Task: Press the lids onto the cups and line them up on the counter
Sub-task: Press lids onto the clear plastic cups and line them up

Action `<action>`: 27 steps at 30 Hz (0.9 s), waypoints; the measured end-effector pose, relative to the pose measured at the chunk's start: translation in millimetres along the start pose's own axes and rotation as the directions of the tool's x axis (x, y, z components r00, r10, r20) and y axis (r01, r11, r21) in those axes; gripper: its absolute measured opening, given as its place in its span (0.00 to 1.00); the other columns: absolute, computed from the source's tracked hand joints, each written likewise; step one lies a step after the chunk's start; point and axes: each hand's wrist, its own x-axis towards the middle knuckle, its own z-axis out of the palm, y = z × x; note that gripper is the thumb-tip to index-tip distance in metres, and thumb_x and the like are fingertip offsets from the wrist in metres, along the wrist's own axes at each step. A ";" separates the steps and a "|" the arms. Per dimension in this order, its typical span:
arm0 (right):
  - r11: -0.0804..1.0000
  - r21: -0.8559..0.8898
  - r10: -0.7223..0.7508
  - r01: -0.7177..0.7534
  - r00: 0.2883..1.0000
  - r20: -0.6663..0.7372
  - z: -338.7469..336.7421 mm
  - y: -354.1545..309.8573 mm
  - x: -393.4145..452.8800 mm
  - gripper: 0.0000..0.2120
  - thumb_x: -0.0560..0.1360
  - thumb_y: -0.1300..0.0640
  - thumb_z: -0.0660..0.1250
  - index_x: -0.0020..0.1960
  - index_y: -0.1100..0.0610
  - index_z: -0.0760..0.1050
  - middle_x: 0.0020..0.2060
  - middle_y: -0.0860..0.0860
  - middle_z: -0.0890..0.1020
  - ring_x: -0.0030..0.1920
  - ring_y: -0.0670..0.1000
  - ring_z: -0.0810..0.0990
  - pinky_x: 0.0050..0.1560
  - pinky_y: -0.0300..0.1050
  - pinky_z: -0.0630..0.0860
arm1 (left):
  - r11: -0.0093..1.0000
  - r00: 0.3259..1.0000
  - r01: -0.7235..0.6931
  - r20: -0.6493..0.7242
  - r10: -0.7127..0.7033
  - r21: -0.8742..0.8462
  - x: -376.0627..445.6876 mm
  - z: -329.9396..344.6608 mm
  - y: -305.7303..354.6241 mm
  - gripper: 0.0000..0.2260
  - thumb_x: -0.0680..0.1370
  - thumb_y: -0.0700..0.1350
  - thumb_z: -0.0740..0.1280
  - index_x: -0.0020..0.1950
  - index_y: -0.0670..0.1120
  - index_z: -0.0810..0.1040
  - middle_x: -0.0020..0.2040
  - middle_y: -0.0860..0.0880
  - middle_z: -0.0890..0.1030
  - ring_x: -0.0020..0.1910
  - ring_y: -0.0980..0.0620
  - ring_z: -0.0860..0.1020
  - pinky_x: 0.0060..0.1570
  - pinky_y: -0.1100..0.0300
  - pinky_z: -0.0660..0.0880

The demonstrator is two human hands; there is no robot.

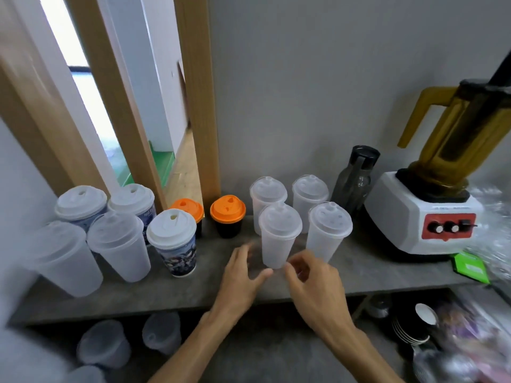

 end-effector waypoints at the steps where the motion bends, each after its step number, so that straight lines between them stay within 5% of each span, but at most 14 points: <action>1: 1.000 -0.004 -0.024 0.024 0.998 0.050 9.1 2.1 -7.5 0.04 0.77 0.49 0.69 0.44 0.45 0.76 0.36 0.42 0.81 0.39 0.41 0.80 0.42 0.41 0.80 | 0.998 0.999 -0.034 -0.032 0.036 0.047 -16.7 -8.1 -6.0 0.22 0.74 0.51 0.74 0.66 0.53 0.73 0.60 0.58 0.76 0.53 0.63 0.76 0.53 0.66 0.74; 5: 0.995 -0.018 -0.090 0.102 0.941 0.326 56.4 10.1 -39.5 0.03 0.77 0.48 0.69 0.45 0.46 0.78 0.34 0.41 0.81 0.38 0.41 0.81 0.42 0.42 0.80 | 0.980 0.994 -0.032 -0.096 0.052 0.197 -103.0 -47.6 -45.2 0.04 0.78 0.44 0.71 0.51 0.52 0.81 0.45 0.59 0.80 0.43 0.61 0.78 0.42 0.70 0.73; 9: 0.989 -0.032 -0.098 0.143 0.813 0.574 116.6 11.6 -51.6 0.02 0.77 0.50 0.67 0.47 0.46 0.78 0.36 0.43 0.82 0.38 0.42 0.81 0.41 0.43 0.81 | 0.948 0.980 0.124 -0.187 -0.071 0.294 -164.3 -92.7 -96.7 0.05 0.78 0.46 0.69 0.46 0.56 0.79 0.40 0.65 0.77 0.40 0.65 0.76 0.38 0.71 0.69; 12: 0.980 -0.099 -0.045 0.171 0.682 0.730 168.7 10.6 -55.7 0.04 0.78 0.54 0.67 0.50 0.49 0.80 0.43 0.47 0.84 0.44 0.45 0.83 0.47 0.46 0.82 | 0.871 0.949 0.300 -0.218 -0.229 0.390 -193.1 -118.6 -138.1 0.04 0.77 0.51 0.68 0.51 0.56 0.77 0.45 0.58 0.78 0.44 0.60 0.77 0.43 0.60 0.74; 15: 0.951 -0.164 -0.004 0.262 0.543 0.840 218.4 2.9 -74.4 0.10 0.78 0.55 0.67 0.58 0.54 0.80 0.55 0.54 0.84 0.56 0.55 0.82 0.58 0.50 0.78 | 0.726 0.925 0.381 -0.237 -0.298 0.573 -222.1 -131.0 -171.1 0.25 0.69 0.63 0.64 0.59 0.49 0.78 0.52 0.50 0.79 0.51 0.46 0.78 0.49 0.52 0.74; 19: 0.912 -0.132 -0.011 0.388 0.346 0.938 254.0 -19.5 -110.9 0.23 0.80 0.54 0.66 0.73 0.59 0.69 0.70 0.58 0.74 0.70 0.59 0.73 0.68 0.46 0.67 | 0.591 0.914 0.320 -0.076 -0.399 0.741 -247.8 -135.2 -197.8 0.48 0.53 0.73 0.72 0.65 0.46 0.74 0.63 0.46 0.78 0.65 0.40 0.75 0.65 0.49 0.68; 22: 0.918 -0.134 -0.002 0.373 0.344 0.939 261.9 -27.7 -125.5 0.25 0.80 0.54 0.66 0.75 0.59 0.67 0.72 0.58 0.73 0.70 0.58 0.72 0.67 0.44 0.67 | 0.558 0.906 0.286 -0.030 -0.422 0.779 -248.0 -132.3 -206.0 0.50 0.49 0.69 0.77 0.65 0.43 0.76 0.64 0.44 0.79 0.68 0.40 0.74 0.70 0.50 0.55; 27: 0.931 -0.158 0.011 0.328 0.409 0.913 254.2 -30.5 -123.6 0.23 0.80 0.56 0.66 0.73 0.58 0.68 0.69 0.56 0.75 0.68 0.55 0.75 0.68 0.46 0.71 | 0.650 0.952 0.246 -0.054 -0.300 0.719 -239.2 -132.3 -189.0 0.40 0.57 0.56 0.76 0.67 0.44 0.72 0.63 0.45 0.78 0.71 0.44 0.64 0.75 0.53 0.46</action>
